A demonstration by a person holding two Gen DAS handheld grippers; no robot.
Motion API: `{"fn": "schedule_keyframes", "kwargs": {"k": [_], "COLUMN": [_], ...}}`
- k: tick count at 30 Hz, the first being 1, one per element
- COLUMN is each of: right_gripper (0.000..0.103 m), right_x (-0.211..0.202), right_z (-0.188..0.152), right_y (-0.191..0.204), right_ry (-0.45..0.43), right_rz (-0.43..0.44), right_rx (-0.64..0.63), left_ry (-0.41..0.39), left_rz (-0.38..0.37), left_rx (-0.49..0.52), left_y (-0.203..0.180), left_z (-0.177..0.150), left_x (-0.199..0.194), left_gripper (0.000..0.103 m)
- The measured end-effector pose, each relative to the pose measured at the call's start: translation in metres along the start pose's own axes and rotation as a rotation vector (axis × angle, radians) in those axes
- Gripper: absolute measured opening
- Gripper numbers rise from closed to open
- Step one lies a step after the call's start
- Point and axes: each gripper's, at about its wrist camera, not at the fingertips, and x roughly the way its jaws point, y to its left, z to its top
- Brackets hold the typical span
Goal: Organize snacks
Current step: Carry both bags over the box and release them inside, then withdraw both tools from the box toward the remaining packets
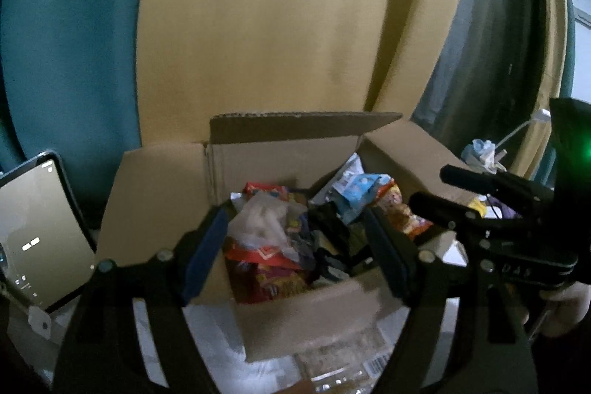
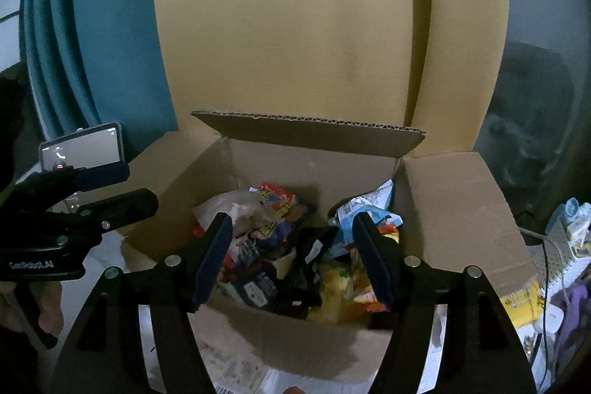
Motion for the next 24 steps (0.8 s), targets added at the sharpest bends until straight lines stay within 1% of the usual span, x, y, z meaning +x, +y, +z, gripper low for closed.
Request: {"fn": "schedule_keyframes", "kwargs": {"k": [8, 12, 17, 24], "right_gripper": [0.071, 0.071, 0.071, 0.071], "right_x": [-0.029, -0.042, -0.055, -0.059], "right_z": [-0.013, -0.023, -0.042, -0.076], "right_y": [0.008, 0.011, 0.015, 0.02], "right_ry": [-0.007, -0.01, 0.0, 0.046], "right_rz": [0.0, -0.003, -0.004, 0.0], "right_rx": [0.007, 0.008, 0.015, 0.025], "left_ry": [-0.01, -0.013, 0.013, 0.057], "left_rz": [0.003, 0.003, 0.0, -0.005], "left_rx": [0.018, 0.016, 0.017, 0.005], "left_y": [-0.013, -0.019, -0.024, -0.028], "left_z": [-0.015, -0.028, -0.049, -0.082], "left_x": [-0.034, -0.049, -0.057, -0.065], "left_gripper": [0.078, 0.078, 0.078, 0.078]}}
